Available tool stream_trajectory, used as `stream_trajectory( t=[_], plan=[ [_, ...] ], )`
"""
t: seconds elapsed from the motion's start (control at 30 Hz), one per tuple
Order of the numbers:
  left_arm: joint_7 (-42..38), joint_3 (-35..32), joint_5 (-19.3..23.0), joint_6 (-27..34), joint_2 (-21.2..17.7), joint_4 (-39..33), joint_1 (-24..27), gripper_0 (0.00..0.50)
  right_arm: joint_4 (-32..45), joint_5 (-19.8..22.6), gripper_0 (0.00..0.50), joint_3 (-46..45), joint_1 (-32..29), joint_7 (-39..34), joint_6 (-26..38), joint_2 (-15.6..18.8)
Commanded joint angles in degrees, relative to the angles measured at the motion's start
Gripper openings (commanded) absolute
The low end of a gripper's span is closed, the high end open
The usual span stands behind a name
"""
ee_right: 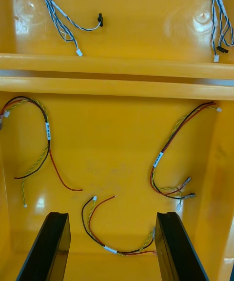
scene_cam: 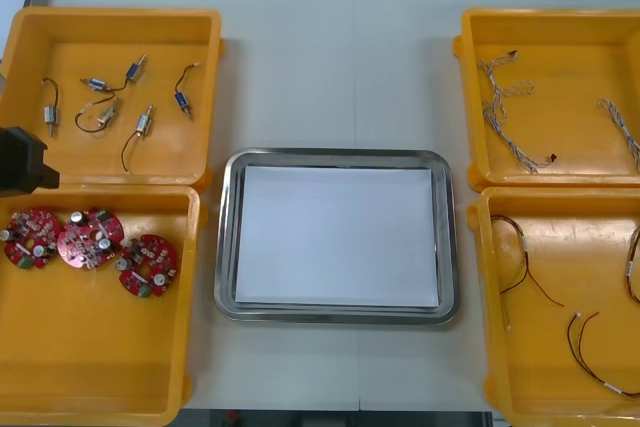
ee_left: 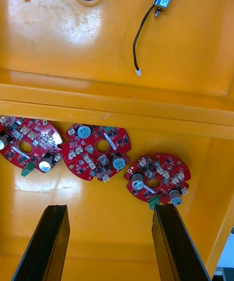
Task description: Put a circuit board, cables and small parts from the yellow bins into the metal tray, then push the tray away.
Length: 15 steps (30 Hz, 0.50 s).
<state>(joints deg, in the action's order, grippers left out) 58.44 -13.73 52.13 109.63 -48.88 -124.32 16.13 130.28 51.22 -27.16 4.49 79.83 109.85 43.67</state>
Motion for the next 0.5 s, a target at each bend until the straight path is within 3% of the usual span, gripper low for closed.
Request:
stream_trajectory(
  t=[0.03,0.5],
  plan=[
    [5.0,-1.6,-0.5,0.4,0.5,-0.5,-0.8,0.500,1.6,0.5,0.500,-0.3,-0.8,-2.2,0.1,-0.3],
    [5.0,-1.6,-0.5,0.4,0.5,-0.5,-0.8,0.500,1.6,0.5,0.500,-0.3,-0.8,-2.2,0.1,-0.3]
  ],
)
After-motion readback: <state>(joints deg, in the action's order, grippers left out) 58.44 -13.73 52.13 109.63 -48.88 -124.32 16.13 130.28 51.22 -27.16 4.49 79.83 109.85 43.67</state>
